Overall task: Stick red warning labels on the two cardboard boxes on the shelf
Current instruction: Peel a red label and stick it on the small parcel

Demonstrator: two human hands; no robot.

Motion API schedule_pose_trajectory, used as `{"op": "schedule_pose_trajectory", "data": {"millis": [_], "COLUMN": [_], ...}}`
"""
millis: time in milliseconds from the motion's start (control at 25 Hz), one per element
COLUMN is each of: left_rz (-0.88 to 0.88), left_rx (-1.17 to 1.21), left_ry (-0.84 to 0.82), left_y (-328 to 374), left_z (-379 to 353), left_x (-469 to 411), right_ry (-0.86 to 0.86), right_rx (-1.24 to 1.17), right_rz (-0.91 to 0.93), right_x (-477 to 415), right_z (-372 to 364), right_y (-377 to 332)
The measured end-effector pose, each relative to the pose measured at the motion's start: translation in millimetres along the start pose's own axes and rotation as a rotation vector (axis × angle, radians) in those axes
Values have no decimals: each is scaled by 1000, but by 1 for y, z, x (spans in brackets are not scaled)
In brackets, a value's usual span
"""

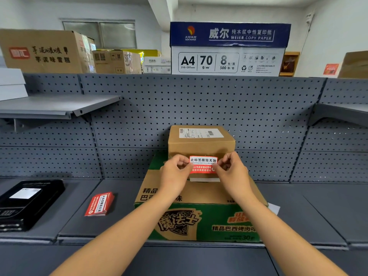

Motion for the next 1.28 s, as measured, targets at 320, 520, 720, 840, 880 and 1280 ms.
{"op": "schedule_pose_trajectory", "data": {"millis": [320, 520, 720, 840, 880, 1280], "left_rz": [-72, -102, -96, -93, -91, -106], "left_rx": [-119, -130, -121, -131, -139, -186], "left_ry": [96, 109, 132, 146, 150, 168], "left_y": [0, -4, -7, -7, -7, -3], "left_z": [-6, -10, -13, -15, -15, -17], "left_x": [-7, -9, -12, -13, -13, -14], "right_ry": [16, 22, 31, 34, 35, 4], "right_rx": [73, 79, 106, 126, 132, 394], "right_rz": [46, 54, 82, 86, 86, 228], "right_x": [-10, -13, -15, -16, -17, -18], "right_z": [-7, -8, -11, -12, -13, -14], "right_y": [3, 6, 9, 10, 11, 11]}}
Point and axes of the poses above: each hand's wrist, its own x-axis away from the middle knuckle, its own z-axis out of the back of the hand, y = z × x, the point moved 1 cm from there along -x, towards the middle knuckle, and after that the axes turned 14 degrees about -x, right-handed, at the moved point
